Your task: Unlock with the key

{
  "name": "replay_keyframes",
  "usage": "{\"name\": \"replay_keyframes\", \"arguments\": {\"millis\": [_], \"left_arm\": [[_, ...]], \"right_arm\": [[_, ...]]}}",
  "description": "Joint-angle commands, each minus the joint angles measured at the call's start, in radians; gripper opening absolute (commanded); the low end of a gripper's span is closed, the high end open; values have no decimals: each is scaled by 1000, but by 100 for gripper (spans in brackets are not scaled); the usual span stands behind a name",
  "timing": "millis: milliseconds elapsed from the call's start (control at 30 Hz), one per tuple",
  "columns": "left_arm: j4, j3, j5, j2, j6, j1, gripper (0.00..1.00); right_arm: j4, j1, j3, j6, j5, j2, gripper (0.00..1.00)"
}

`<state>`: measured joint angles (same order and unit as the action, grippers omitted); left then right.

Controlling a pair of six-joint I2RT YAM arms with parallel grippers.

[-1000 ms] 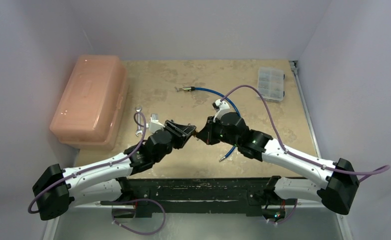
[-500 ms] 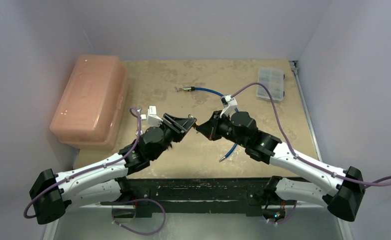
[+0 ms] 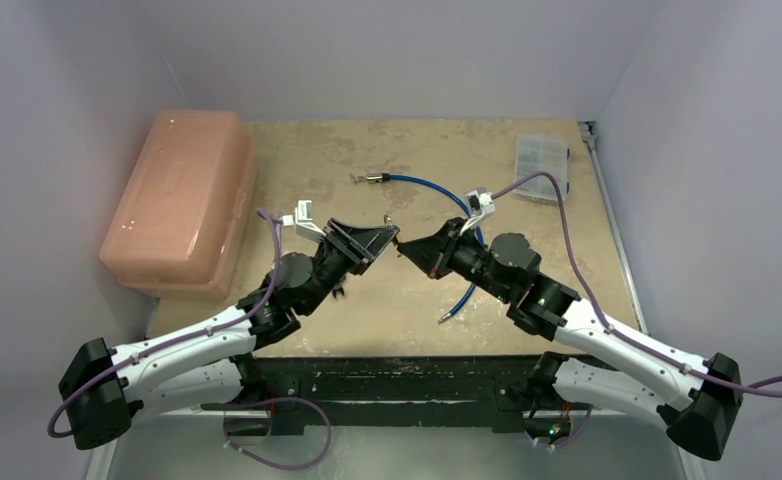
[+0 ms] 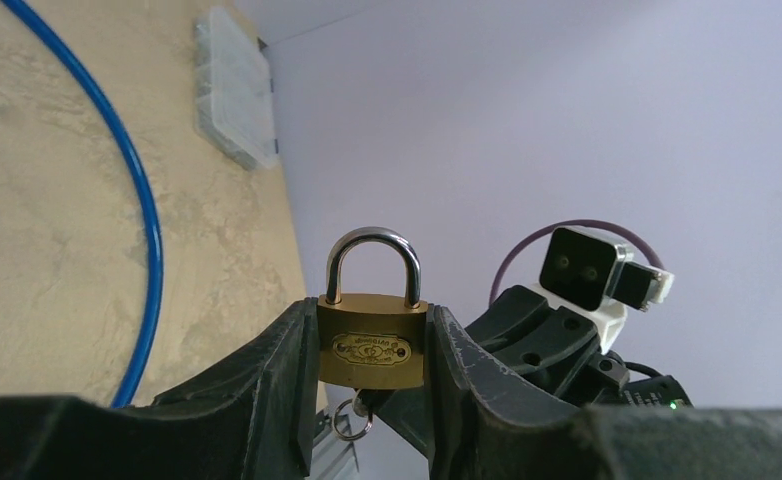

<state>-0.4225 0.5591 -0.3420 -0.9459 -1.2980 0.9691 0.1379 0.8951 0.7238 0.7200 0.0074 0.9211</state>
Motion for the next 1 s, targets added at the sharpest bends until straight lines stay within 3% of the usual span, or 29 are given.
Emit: {"name": "replay_keyframes", "arguments": {"millis": [0,167,500,700,833,967], "left_arm": [[-252,-7,252,-3,35,29,0],[-413,-52,319,-13,75,30,0],[-580,-91,400,-47,84,30,0],[-373,-77,279,-3,32,30,0],[-188,-77,148,37,-63,30,0],[-42,-72,38,46,-186,29,0]], "right_arm": [[195,11,-15,39,-80,-19,0],[193,11,-23,46,-81,-31,0],[204,8,-33,58,-90,-39,0],[118,9,7,-48,-131,-41,2],[-24,9,46,-175,-120,-73,27],[-133,10,73,-292,-110,-102,39]]}}
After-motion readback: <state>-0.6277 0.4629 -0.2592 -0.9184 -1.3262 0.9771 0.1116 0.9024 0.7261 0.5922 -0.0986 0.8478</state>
